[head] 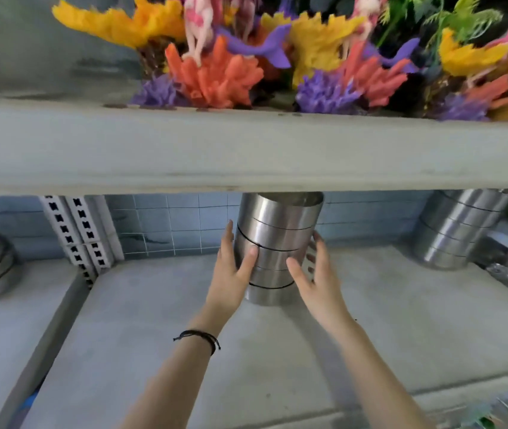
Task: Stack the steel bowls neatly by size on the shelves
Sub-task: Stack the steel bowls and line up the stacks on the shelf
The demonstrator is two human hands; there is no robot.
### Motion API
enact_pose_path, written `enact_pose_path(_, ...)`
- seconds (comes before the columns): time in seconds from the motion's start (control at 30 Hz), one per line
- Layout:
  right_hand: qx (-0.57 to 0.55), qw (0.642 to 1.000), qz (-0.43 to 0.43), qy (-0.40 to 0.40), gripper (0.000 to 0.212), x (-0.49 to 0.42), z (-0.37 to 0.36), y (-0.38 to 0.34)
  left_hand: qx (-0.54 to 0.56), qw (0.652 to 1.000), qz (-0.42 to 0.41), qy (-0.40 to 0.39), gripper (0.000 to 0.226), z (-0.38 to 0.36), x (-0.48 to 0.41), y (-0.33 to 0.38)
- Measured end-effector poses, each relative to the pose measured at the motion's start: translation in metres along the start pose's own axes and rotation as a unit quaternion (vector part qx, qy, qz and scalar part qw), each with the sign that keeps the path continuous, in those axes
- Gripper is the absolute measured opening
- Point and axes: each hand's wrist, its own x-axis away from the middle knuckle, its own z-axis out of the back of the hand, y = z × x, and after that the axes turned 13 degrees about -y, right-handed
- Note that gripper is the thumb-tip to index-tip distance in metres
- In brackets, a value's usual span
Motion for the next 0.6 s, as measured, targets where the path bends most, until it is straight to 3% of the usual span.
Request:
enact_pose_path(0.1,-0.065,0.997,0.038,-0.022,0.069,-0.005,-0.005,0.003,0.027,1.000,-0.011,0.006,0.086,-0.009,0.000,-0.002)
enact_pose_path(0.43,-0.132,0.985,0.096,-0.053,0.075,-0.013,-0.011,0.008,0.041,0.998,-0.044,0.005,0.081,-0.014,0.000,0.001)
enact_pose_path(0.6,-0.135,0.983,0.114,-0.058,0.067,-0.013,-0.014,0.002,0.045,0.997,-0.062,0.005,0.074,-0.011,0.007,0.002)
